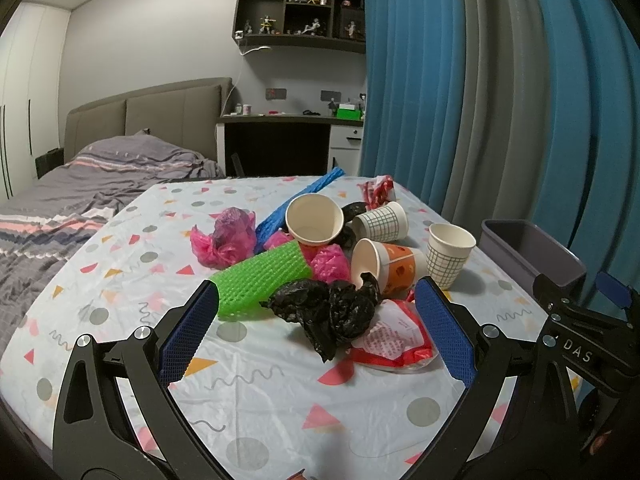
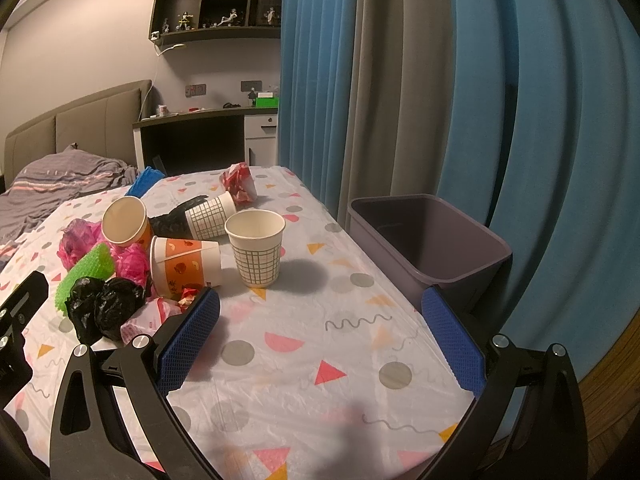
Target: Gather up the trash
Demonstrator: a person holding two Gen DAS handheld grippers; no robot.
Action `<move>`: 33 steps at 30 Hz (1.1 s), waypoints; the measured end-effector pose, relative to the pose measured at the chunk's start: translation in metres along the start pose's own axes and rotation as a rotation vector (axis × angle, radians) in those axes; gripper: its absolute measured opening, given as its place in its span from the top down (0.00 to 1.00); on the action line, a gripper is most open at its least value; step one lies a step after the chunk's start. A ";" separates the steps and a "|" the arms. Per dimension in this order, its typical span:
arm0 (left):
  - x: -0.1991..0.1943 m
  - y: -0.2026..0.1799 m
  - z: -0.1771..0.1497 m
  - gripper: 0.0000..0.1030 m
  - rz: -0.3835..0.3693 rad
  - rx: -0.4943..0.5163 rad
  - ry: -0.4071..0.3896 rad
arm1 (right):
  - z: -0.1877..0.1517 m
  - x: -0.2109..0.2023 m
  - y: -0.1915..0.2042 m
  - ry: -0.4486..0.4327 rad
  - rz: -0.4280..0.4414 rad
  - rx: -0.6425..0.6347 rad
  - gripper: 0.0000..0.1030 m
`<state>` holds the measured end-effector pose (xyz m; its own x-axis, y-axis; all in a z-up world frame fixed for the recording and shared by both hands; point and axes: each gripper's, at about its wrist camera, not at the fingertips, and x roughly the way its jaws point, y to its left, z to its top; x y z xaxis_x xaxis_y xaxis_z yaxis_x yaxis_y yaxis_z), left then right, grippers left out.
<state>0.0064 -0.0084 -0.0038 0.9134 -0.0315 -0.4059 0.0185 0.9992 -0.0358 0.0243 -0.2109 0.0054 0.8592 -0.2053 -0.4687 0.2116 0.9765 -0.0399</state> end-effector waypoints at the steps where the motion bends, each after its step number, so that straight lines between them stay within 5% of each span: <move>1: 0.001 -0.002 0.000 0.06 0.000 -0.001 0.001 | -0.001 -0.001 0.000 0.000 0.000 0.000 0.05; 33: 0.014 -0.001 -0.007 0.06 -0.018 -0.024 0.035 | -0.013 0.012 0.006 0.032 0.011 0.002 0.05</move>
<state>0.0160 -0.0099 -0.0159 0.8982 -0.0511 -0.4365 0.0249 0.9975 -0.0655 0.0298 -0.2067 -0.0114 0.8462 -0.1928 -0.4967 0.2034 0.9785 -0.0332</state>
